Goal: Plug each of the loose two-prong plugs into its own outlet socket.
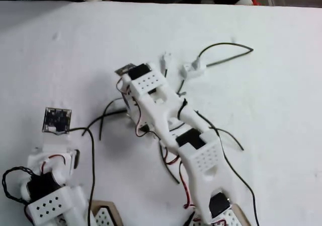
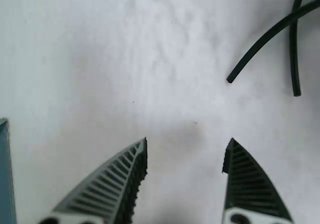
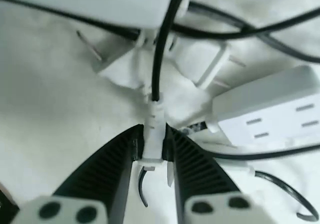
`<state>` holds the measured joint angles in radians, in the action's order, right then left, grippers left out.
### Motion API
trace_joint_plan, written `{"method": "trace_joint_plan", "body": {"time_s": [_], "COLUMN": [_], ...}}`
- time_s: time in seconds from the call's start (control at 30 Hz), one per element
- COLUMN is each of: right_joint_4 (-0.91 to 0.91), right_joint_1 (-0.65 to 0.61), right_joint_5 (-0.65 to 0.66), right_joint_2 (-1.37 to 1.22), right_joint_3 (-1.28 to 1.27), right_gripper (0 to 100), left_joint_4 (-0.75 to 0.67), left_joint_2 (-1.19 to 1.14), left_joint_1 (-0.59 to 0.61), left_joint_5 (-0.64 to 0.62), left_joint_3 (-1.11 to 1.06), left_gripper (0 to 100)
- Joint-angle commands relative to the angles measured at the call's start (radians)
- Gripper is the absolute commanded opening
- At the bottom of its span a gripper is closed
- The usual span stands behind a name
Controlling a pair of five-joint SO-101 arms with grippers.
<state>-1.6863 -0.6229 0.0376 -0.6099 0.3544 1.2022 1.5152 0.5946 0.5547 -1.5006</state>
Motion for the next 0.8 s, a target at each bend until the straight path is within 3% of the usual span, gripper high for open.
{"method": "trace_joint_plan", "body": {"time_s": [0.0, 0.4, 0.77], "right_joint_4": [-0.030, 0.002, 0.398], "right_joint_1": [-0.016, 0.050, 0.249], "right_joint_5": [0.005, 0.005, 0.091], "right_joint_2": [0.117, 0.820, 1.417], "right_joint_3": [0.038, -0.356, -1.003], "right_gripper": [1.7, 1.7, 1.7], "left_joint_4": [-0.017, -0.020, -0.011], "left_joint_2": [0.008, 0.008, 0.008], "left_joint_1": [-0.005, -0.007, -0.070], "left_joint_5": [-0.002, -0.002, -0.008], "left_joint_3": [0.002, -0.008, 0.049], "left_gripper": [25, 25, 25]}}
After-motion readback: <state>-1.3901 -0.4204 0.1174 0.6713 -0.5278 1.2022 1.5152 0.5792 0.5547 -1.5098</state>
